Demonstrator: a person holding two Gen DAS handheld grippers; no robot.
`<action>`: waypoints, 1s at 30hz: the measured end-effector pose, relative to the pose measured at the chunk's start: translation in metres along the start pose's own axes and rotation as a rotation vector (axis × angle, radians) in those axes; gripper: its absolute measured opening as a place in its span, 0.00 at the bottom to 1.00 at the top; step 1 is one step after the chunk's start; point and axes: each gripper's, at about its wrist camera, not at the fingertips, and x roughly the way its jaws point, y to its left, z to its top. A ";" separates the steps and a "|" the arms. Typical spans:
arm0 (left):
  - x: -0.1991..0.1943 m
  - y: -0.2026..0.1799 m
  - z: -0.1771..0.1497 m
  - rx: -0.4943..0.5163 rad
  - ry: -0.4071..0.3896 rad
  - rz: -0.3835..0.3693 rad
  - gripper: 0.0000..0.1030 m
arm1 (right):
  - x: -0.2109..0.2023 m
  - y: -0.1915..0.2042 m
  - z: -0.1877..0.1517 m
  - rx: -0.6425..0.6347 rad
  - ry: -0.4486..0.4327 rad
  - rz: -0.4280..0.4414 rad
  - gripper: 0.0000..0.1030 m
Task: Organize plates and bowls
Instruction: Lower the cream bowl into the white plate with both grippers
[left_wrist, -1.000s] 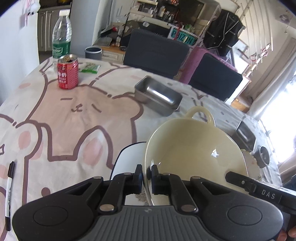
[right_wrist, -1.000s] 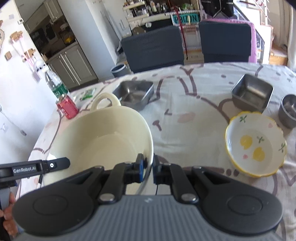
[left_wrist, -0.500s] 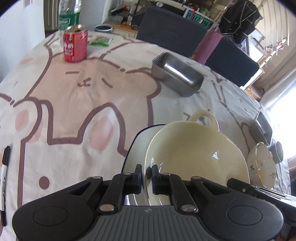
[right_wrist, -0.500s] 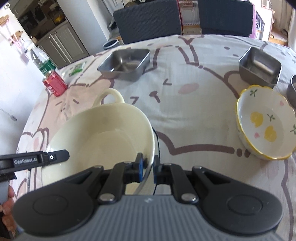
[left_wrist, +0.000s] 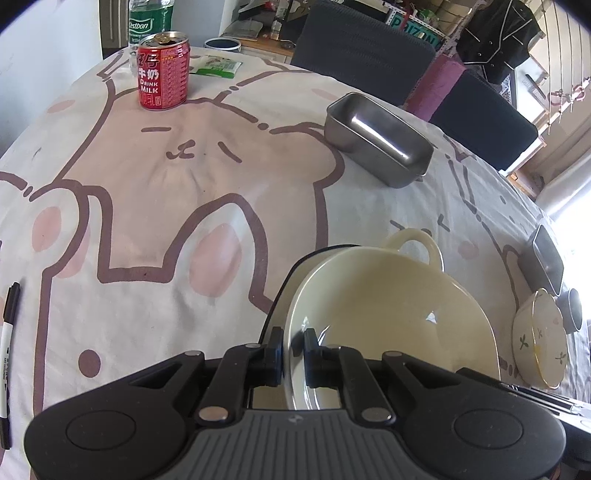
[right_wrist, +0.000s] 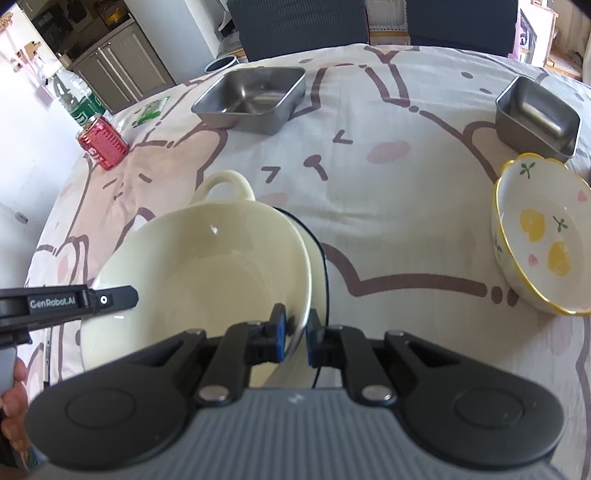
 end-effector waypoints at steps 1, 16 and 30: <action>0.000 0.000 0.000 -0.003 -0.002 -0.001 0.11 | 0.000 0.000 0.000 0.002 0.000 0.002 0.13; 0.005 0.003 0.004 -0.015 -0.008 -0.017 0.12 | 0.004 -0.003 0.001 0.037 0.021 0.018 0.12; 0.007 0.006 0.005 -0.022 -0.004 -0.031 0.13 | 0.006 -0.004 0.001 0.061 0.042 0.016 0.13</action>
